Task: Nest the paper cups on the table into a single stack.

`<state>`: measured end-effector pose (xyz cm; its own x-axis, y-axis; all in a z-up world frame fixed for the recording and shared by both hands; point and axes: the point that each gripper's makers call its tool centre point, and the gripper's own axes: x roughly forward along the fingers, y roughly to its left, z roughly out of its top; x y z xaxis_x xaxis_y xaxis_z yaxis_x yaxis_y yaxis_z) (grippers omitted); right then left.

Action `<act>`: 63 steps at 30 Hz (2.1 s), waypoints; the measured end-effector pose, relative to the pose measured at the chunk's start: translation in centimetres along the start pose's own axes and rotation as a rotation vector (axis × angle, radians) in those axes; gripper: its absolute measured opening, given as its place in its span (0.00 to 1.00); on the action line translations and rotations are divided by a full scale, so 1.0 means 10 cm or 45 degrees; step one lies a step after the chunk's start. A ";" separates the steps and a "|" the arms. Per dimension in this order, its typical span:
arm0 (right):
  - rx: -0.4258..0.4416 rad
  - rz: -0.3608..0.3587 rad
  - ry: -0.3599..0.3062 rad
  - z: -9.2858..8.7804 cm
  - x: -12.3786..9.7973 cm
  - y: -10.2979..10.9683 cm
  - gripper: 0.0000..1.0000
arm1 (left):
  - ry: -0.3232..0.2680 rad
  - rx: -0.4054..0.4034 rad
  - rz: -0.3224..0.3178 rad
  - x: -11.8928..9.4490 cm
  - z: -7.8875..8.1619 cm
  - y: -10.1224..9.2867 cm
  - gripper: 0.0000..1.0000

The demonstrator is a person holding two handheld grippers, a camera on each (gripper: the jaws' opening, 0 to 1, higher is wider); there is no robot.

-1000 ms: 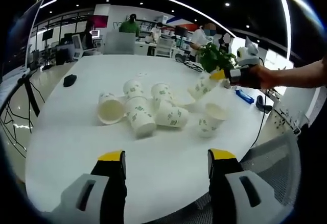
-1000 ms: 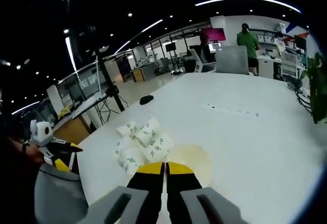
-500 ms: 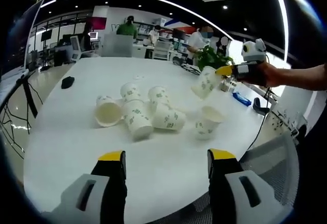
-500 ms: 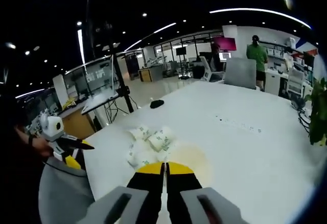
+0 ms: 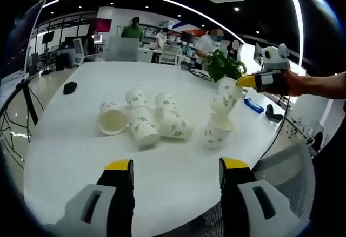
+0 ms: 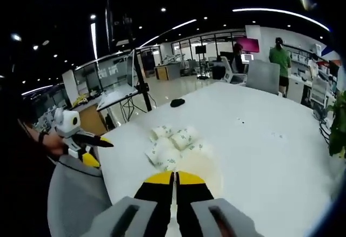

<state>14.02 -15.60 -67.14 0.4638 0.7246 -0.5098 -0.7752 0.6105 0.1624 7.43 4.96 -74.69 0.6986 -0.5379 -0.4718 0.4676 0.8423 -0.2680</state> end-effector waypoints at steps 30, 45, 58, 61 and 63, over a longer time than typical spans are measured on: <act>-0.042 0.030 0.101 -0.26 0.19 0.09 0.00 | 0.007 -0.007 -0.008 -0.02 0.01 -0.03 0.62; -0.044 0.057 0.160 -0.45 0.35 0.17 0.00 | 0.012 -0.013 -0.007 -0.01 -0.01 0.00 0.62; -0.043 0.085 0.185 -0.53 0.46 0.29 0.00 | 0.014 -0.016 -0.008 0.01 -0.02 0.01 0.62; -0.038 0.085 0.186 -0.54 0.46 0.31 0.00 | 0.014 -0.017 -0.008 0.01 -0.02 0.01 0.62; -0.034 0.084 0.185 -0.54 0.47 0.31 0.00 | 0.015 -0.016 -0.008 0.01 -0.02 0.01 0.62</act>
<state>11.48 -12.08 -73.60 0.3462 0.7076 -0.6159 -0.8138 0.5532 0.1782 7.40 5.00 -74.92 0.6891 -0.5429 -0.4801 0.4653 0.8393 -0.2813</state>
